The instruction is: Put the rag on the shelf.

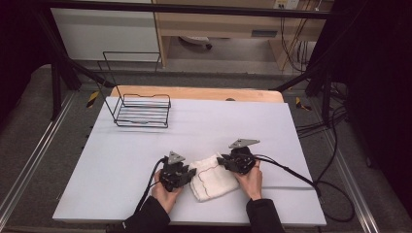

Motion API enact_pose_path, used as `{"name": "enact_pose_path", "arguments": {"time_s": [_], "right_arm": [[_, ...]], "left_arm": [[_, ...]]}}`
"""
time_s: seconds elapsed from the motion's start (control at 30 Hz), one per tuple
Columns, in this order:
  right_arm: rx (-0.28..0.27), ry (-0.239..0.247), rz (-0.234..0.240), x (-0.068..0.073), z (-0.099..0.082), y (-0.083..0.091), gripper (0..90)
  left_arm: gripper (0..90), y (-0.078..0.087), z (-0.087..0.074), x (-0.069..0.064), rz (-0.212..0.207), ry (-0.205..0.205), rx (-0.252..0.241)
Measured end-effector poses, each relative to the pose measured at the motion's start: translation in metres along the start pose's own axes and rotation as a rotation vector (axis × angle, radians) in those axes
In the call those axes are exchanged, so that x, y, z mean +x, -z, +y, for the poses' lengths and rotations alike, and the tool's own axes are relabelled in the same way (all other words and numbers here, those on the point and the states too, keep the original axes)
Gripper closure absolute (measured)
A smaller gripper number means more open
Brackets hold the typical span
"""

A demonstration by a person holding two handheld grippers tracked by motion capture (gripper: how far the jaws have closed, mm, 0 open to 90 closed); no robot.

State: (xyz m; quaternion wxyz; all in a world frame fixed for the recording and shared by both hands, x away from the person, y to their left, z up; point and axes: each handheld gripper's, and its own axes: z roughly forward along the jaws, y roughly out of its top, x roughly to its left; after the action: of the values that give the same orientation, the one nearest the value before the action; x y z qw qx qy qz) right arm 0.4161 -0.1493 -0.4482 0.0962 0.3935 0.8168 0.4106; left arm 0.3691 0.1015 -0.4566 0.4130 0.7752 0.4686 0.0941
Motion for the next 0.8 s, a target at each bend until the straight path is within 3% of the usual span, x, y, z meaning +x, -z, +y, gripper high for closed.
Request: {"name": "enact_pose_path", "arguments": {"time_s": [0.17,0.3,0.37,0.5,0.7,0.8], "right_arm": [[-0.035,0.013,-0.012,-0.006,0.006,0.004,59.0],[0.030,-0.001,-0.017,-0.012,0.007,-0.003,56.2],[0.038,0.001,-0.007,-0.013,0.006,-0.006,56.0],[0.058,-0.004,0.038,-0.013,0.005,-0.009,61.5],[0.093,-0.100,0.095,-0.014,0.008,-0.011,75.1],[0.092,-0.091,0.105,-0.014,0.008,-0.010,80.4]], "left_arm": [[77.9,0.001,0.001,0.001,-0.006,0.005,0.006],[80.3,0.003,0.000,0.002,-0.009,-0.001,0.001],[80.9,0.004,0.000,0.003,-0.010,-0.001,0.005],[81.2,0.003,0.000,0.001,0.000,-0.011,0.007],[81.4,0.003,0.000,0.003,-0.011,-0.023,0.007],[82.0,0.003,0.000,0.007,-0.036,-0.011,0.008]]}}
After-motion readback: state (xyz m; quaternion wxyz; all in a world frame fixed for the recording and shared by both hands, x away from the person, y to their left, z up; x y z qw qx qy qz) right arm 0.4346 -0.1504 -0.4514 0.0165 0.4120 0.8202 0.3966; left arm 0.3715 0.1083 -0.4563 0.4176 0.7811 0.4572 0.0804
